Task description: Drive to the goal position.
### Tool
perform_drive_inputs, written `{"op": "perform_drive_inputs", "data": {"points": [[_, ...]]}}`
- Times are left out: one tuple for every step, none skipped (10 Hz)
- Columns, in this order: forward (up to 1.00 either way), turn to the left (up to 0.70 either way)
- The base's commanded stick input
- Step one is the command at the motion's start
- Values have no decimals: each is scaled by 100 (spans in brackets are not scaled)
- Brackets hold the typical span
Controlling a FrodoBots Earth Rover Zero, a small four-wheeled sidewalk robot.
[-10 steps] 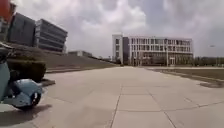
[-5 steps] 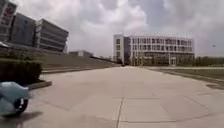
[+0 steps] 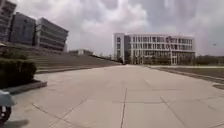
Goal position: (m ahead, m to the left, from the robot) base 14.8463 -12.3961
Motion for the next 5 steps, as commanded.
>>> {"op": "perform_drive_inputs", "data": {"points": [[50,-2],[50,-2],[50,-2],[50,-2],[50,-2]]}}
